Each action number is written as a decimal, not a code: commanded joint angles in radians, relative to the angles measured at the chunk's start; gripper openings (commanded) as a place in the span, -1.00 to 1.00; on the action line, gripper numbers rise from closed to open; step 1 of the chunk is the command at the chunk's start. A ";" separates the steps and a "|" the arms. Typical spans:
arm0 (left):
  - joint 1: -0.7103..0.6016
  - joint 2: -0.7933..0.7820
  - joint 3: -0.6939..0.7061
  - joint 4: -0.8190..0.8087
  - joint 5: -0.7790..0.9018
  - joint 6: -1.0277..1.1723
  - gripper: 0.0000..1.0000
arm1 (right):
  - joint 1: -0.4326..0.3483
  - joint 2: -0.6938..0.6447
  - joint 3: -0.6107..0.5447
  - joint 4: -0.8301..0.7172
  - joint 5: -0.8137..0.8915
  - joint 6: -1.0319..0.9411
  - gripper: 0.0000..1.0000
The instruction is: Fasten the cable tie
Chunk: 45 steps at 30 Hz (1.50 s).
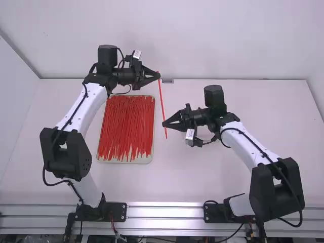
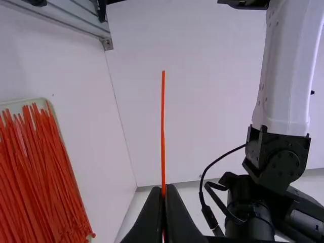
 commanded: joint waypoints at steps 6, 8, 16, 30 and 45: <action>-0.002 0.004 0.031 0.000 -0.008 0.027 -0.96 | -0.014 0.009 -0.005 -0.002 -0.014 0.036 -1.00; -0.002 0.004 0.031 0.000 -0.007 0.033 -0.96 | -0.014 0.009 -0.005 -0.003 -0.013 0.037 -1.00; -0.002 0.004 0.031 -0.001 -0.004 0.372 -0.96 | -0.014 0.009 -0.005 -0.004 -0.014 0.241 -1.00; -0.002 0.004 -0.034 0.030 0.059 0.901 -0.96 | -0.028 0.009 -0.005 -0.003 -0.010 0.734 -1.00; -0.009 0.004 -0.176 0.284 0.308 1.040 -0.95 | -0.031 0.009 -0.005 0.102 -0.078 0.943 -1.00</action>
